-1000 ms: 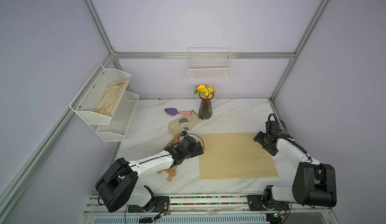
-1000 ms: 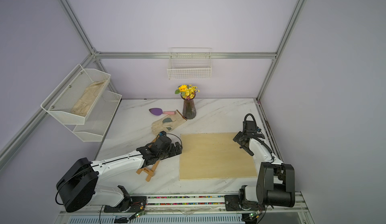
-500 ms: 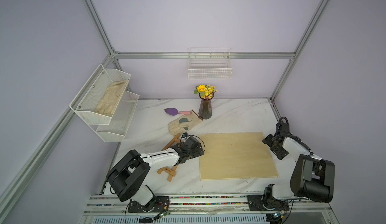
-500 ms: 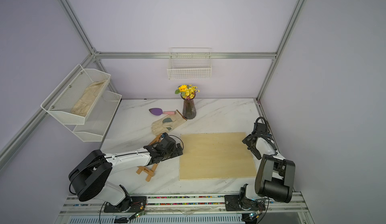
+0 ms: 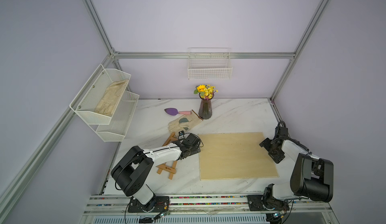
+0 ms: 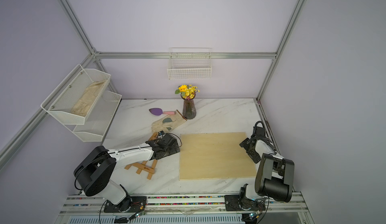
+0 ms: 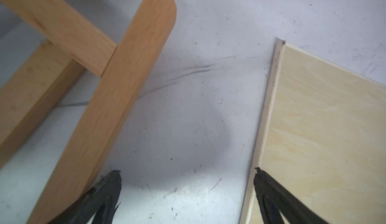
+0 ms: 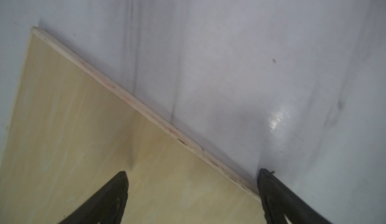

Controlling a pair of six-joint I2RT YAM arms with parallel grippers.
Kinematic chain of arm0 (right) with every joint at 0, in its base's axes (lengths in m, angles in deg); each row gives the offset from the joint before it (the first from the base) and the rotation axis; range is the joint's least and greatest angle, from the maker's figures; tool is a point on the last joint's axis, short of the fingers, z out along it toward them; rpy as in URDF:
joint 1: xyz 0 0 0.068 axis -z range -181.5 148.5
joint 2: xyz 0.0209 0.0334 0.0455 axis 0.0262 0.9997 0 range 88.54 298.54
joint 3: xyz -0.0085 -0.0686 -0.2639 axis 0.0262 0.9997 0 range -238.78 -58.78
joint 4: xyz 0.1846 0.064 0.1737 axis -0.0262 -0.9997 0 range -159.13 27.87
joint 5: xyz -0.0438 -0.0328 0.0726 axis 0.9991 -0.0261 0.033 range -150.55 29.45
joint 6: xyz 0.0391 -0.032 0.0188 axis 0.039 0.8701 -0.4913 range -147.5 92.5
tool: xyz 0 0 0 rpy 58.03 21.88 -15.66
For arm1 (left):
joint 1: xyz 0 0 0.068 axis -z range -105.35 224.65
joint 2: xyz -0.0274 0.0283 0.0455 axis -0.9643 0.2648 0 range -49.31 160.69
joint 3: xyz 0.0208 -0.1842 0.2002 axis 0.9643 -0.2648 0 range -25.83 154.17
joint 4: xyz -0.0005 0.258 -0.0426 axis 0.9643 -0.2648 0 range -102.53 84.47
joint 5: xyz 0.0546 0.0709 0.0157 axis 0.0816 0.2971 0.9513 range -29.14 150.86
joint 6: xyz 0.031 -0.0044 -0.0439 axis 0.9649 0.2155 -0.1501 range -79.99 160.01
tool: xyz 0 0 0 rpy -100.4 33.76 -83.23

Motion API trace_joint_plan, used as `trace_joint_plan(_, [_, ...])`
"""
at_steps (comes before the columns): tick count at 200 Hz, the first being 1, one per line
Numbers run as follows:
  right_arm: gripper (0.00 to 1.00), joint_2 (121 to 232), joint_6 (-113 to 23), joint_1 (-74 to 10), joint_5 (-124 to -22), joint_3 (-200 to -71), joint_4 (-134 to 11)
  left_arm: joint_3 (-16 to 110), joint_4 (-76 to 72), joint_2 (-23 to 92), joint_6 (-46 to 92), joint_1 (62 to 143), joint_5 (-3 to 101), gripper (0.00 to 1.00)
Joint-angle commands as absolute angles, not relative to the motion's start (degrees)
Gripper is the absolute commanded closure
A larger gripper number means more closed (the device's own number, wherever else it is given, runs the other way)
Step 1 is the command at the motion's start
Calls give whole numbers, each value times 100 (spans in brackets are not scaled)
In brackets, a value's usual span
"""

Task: Assemble the easel
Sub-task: Move the drawing board to the center of the board.

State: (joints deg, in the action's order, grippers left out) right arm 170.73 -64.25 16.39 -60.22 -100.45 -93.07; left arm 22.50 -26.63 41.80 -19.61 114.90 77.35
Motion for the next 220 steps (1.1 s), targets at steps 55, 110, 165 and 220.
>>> trace_joint_plan(55, [3,17098,-7019,367,-6808,-9918,-9292,2271,-2680,3841,-1967,11132,7743,0])
trace_joint_plan(110, [3,16939,-7146,-18,-6485,-10031,-9376,2355,-2738,3680,-1882,11138,7740,0])
trace_joint_plan(165, [3,16815,-6807,-400,-6109,-10557,-9760,2761,-3873,3339,-1326,11099,8608,0])
trace_joint_plan(220, [3,16892,-6872,-1481,-6039,-10987,-9777,2842,-4293,3679,-800,10725,8347,0])
